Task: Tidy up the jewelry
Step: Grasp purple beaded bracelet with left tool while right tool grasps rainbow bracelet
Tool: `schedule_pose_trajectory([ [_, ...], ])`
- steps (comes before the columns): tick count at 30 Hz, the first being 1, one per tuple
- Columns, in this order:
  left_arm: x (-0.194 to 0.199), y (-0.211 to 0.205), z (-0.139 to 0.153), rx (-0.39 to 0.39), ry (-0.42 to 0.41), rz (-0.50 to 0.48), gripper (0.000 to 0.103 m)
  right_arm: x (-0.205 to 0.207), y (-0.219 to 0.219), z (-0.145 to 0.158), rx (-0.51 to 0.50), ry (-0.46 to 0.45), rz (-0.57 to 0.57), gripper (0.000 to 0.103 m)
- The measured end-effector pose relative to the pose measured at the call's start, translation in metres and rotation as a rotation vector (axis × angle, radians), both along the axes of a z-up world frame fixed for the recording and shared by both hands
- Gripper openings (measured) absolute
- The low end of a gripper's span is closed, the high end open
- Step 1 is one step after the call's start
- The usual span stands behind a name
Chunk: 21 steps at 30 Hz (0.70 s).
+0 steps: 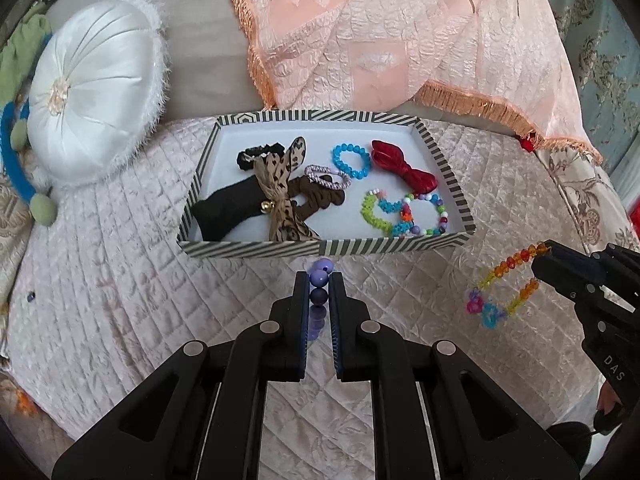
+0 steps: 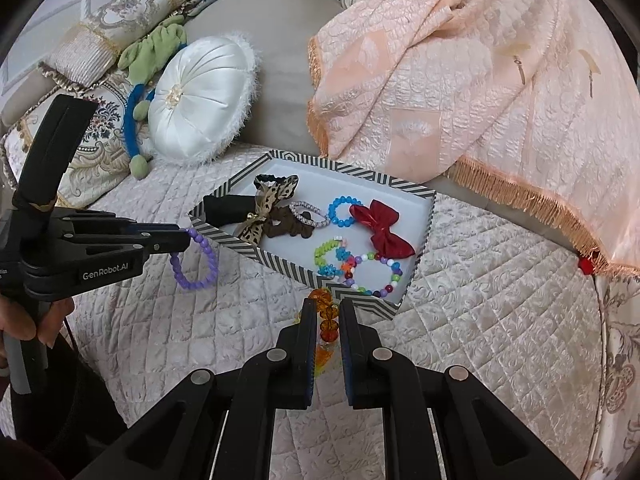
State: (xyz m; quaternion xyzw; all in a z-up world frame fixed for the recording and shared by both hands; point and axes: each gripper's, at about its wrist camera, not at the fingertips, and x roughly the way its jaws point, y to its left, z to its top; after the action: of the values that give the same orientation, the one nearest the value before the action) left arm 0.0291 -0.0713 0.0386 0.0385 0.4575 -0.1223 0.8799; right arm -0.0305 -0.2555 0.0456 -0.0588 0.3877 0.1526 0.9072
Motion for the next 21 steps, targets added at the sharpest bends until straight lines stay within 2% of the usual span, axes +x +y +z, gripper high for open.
schedule_pose_trajectory([
  [21, 0.039, -0.006, 0.008, 0.048, -0.034, -0.01, 0.008, 0.048, 0.006, -0.004, -0.021, 0.021, 0.006, 0.01],
])
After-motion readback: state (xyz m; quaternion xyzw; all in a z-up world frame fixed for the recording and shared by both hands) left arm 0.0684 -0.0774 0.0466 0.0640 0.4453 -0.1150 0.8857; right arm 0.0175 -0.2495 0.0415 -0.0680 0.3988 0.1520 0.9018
